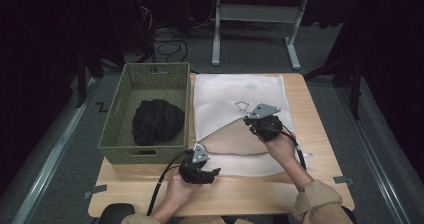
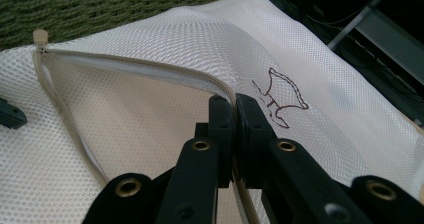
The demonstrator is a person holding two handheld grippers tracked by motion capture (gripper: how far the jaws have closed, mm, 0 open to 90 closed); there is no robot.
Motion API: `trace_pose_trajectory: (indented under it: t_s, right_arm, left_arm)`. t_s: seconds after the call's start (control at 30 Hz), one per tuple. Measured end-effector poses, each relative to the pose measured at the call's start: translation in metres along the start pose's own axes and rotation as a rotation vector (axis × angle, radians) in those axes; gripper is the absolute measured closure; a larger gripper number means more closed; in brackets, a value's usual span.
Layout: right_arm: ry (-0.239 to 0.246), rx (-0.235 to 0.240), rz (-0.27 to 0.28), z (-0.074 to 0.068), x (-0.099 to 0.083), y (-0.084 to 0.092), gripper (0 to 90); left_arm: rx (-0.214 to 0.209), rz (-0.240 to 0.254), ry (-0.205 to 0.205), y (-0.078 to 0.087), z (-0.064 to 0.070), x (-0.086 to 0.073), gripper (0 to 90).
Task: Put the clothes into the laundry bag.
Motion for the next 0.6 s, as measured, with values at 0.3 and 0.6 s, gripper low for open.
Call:
trace_pose_trajectory:
  t_s: [0.3,0.6]
  right_arm:
    - [0.001,0.019,0.005,0.003,0.007,0.003,87.3]
    - [0.010,0.027,0.001,0.006,0.014,0.007,87.2]
  left_arm:
    - [0.002,0.000,0.005,0.001,0.000,0.000,37.4]
    - [0.000,0.001,0.005,0.000,0.000,0.000,37.4]
Point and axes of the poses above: each handheld gripper's, and its own axes: y roughly backward along the jaws, x roughly out of its top, z roughly to its right, the point moved 5 cm from there along -y, roughly forward along the jaws, and after that the axes turned 4 degrees about -x, right-handed, at the moved point
